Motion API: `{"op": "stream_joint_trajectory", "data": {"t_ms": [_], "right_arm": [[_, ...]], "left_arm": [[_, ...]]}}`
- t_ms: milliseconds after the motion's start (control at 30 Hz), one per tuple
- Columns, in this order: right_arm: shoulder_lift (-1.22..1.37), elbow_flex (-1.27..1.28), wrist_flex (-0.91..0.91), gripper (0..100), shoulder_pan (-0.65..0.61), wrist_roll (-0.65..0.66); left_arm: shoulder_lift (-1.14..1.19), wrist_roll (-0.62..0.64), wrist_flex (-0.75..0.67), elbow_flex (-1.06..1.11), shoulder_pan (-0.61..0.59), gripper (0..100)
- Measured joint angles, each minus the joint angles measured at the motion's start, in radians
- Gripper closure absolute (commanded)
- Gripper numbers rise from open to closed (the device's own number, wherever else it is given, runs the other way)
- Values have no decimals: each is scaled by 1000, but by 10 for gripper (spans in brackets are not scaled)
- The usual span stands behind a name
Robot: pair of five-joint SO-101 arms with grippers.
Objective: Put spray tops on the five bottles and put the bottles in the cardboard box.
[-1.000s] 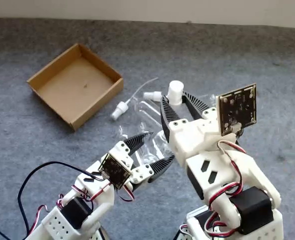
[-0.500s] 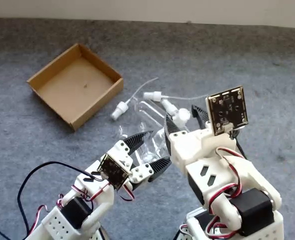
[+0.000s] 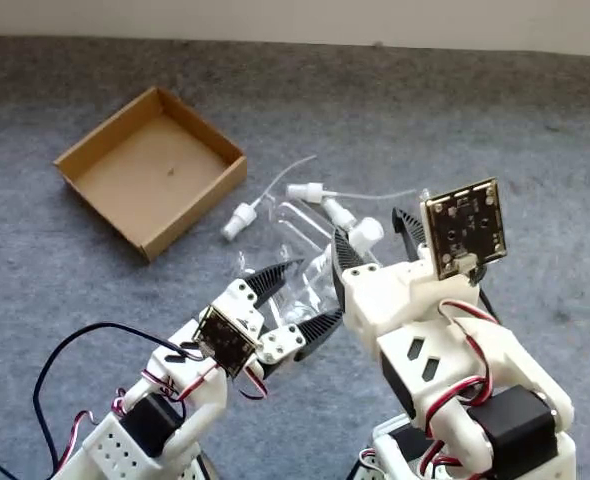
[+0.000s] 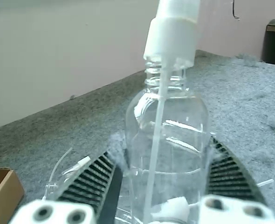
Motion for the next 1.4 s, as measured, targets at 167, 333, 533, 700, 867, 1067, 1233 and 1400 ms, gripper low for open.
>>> {"op": "stream_joint_trajectory", "data": {"t_ms": [167, 333, 533, 700, 867, 1067, 1233, 1400], "right_arm": [[-8, -129, 0, 787, 38, 0], [-11, -169, 0, 968, 184, 0], [-11, -2, -115, 995, 215, 0], [0, 267, -298, 995, 216, 0], [3, 422, -370, 995, 219, 0], [3, 425, -374, 995, 218, 0], [3, 411, -374, 995, 166, 0], [3, 379, -374, 995, 129, 0]], "left_arm": [[-2, 0, 0, -18, -114, 853], [-2, 0, 0, -18, -133, 853], [-2, 0, 0, -18, -130, 853], [-2, 0, 0, -18, -58, 853], [-2, 0, 0, -18, -49, 853], [-2, 0, 0, -18, -43, 853], [-2, 0, 0, -18, -43, 853], [-2, 2, 0, -18, -43, 853]]}}
